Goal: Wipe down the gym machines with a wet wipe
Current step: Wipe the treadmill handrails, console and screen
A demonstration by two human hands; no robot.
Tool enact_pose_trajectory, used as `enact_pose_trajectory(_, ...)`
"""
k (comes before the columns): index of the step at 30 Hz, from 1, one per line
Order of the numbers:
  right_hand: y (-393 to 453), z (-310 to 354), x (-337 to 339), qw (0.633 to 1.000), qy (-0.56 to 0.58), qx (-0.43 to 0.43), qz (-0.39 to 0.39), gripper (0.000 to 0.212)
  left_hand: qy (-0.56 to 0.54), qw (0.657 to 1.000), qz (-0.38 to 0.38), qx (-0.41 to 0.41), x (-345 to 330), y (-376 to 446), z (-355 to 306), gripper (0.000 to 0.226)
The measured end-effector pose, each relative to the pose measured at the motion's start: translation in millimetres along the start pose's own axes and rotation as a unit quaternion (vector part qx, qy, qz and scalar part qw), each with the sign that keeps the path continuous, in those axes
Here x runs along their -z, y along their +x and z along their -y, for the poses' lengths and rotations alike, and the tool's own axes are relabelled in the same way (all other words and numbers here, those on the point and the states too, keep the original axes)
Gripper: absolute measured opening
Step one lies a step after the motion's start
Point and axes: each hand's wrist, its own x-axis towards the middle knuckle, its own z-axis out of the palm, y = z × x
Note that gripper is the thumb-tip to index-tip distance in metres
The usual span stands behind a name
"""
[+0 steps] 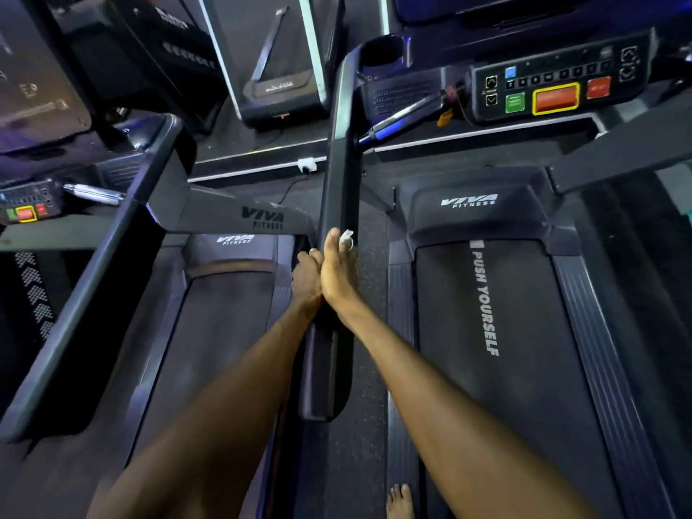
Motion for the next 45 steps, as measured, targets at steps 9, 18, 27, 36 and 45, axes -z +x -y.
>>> enact_pose_trajectory(9,17.0,-29.1,-2.6,0.995,0.04,-0.063,0.063,0.123,0.052,0.995,-0.067,0.043,-5.7,26.8,-31.2,0.041)
enact_pose_trajectory(18,46.6,-23.9,10.1,0.994,0.045,-0.087,0.054,0.094,0.047,0.983,-0.146,0.1,-15.2,37.3,-41.8,0.04)
enact_pose_trajectory(27,92.8,40.9,14.8,0.998,0.041,0.018,0.044,0.073,0.199,0.97,-0.142,-0.017,-14.1,48.7,-52.7,0.03)
enact_pose_trajectory(36,90.2,10.6,-7.8,0.996,0.029,-0.045,0.069,0.118,0.111,0.987,-0.103,-0.045,-9.5,71.6,-59.7,0.042)
enact_pose_trajectory(45,107.2,20.4,15.6,0.995,0.07,-0.053,0.036,0.091,0.106,0.986,-0.119,-0.058,-14.8,109.2,-78.0,0.026)
